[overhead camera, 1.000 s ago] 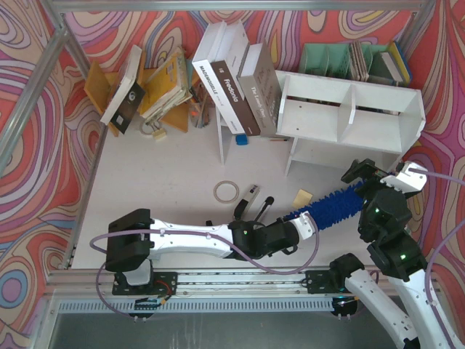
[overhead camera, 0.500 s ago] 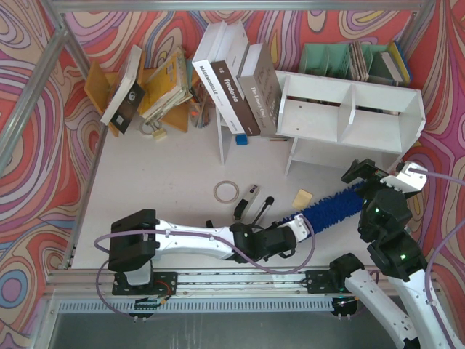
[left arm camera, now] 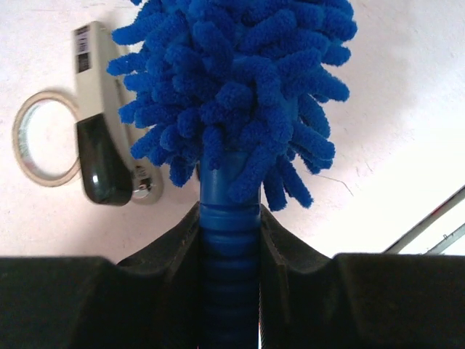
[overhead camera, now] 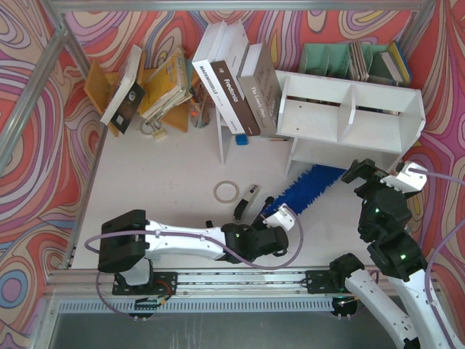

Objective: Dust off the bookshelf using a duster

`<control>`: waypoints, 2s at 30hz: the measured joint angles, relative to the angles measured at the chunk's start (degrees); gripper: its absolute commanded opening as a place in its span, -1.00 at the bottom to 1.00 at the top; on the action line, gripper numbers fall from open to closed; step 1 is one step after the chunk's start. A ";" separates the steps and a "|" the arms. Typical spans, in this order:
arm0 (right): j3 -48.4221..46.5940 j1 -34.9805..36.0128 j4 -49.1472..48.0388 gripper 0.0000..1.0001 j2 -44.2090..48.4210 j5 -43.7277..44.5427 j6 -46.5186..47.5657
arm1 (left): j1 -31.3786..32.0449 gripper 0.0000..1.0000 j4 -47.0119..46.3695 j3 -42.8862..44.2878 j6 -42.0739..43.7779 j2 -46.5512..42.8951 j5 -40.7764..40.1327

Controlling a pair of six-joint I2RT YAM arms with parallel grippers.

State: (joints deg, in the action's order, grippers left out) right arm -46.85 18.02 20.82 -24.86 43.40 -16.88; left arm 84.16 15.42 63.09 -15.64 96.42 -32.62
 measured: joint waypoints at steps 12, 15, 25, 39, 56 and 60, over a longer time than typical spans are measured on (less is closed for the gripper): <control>0.11 0.00 0.00 0.97 0.04 0.00 0.00 | 0.59 -1.00 3.91 -4.83 -13.62 -5.68 -5.57; 0.11 0.00 0.00 0.97 0.04 0.02 0.02 | 1.33 -1.00 6.10 -4.79 -17.05 -5.68 -5.62; 0.11 0.02 0.00 0.97 0.04 0.00 0.00 | 1.88 -1.00 11.85 -0.15 -20.11 -3.96 -4.72; 0.11 0.02 0.00 0.97 0.04 0.00 0.00 | 3.26 -1.00 2.27 2.19 -9.94 -0.20 -4.63; 0.11 0.00 -0.02 0.97 0.02 -0.15 0.00 | 3.10 -1.00 -5.97 5.64 -1.33 6.05 -0.35; 0.11 0.02 -0.04 0.97 0.00 -0.35 0.00 | 2.60 -1.00 -4.42 0.20 -3.39 0.26 -2.51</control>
State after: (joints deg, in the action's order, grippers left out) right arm -46.74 18.04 20.78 -24.86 43.05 -16.88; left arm 86.76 11.00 63.29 -19.03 96.68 -35.14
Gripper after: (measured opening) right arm 0.987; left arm 0.343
